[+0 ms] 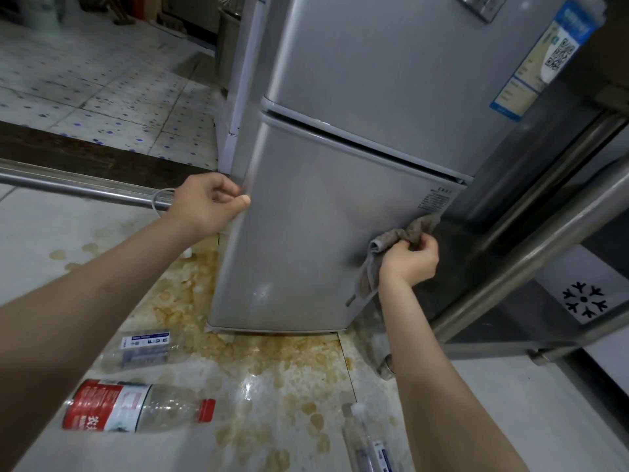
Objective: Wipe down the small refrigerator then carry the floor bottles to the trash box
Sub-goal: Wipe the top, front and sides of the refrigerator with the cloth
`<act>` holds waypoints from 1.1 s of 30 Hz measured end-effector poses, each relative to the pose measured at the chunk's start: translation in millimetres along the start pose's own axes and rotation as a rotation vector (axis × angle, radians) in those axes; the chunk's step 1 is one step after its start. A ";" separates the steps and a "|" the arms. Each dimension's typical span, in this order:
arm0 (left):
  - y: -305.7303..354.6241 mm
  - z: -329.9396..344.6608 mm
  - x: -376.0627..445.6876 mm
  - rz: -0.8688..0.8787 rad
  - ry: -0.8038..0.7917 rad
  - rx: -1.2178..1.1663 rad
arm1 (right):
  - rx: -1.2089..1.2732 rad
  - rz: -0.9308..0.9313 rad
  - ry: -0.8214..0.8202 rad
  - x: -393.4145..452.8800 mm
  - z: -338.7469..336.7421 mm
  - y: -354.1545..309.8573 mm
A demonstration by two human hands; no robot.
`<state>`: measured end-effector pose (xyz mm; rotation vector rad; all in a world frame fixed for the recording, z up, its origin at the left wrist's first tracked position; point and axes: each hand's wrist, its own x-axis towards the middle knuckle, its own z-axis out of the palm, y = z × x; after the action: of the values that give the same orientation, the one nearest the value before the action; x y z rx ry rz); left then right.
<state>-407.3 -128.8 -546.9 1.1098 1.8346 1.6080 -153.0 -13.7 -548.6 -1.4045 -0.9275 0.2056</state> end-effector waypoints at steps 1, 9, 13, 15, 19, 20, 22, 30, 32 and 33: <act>-0.5 0.4 0.5 -0.001 0.004 -0.002 | -0.009 0.007 -0.002 0.8 0.0 1.5; -6.2 2.7 2.1 0.029 0.031 0.039 | -0.073 0.025 -0.188 -26.7 0.9 25.3; -5.9 6.2 1.9 0.024 0.044 0.051 | -0.041 0.027 -0.164 -29.5 2.3 23.7; -6.0 6.9 2.1 0.022 0.051 0.053 | -0.047 0.069 -0.122 -25.3 2.7 20.1; -8.9 5.9 4.4 0.035 0.057 0.042 | -0.099 0.119 -0.216 -39.4 2.9 21.5; -10.0 5.7 5.0 0.036 0.058 0.043 | -0.114 0.103 -0.252 -47.9 2.9 23.6; -10.8 6.2 5.9 0.037 0.057 0.048 | -0.137 0.045 -0.322 -65.5 1.4 24.7; -7.9 9.3 4.0 0.034 0.070 0.085 | -0.161 -0.140 -0.371 -77.6 -2.6 26.5; -9.8 8.5 5.9 0.023 0.070 0.069 | -0.173 -0.187 -0.365 -81.5 -2.7 27.8; -10.4 8.1 6.9 0.020 0.067 0.065 | -0.183 -0.207 -0.370 -84.2 -2.3 27.9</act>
<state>-407.8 -118.3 -557.5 1.1185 1.9365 1.6257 -195.0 -62.5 -609.6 -1.4517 -1.4201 0.2330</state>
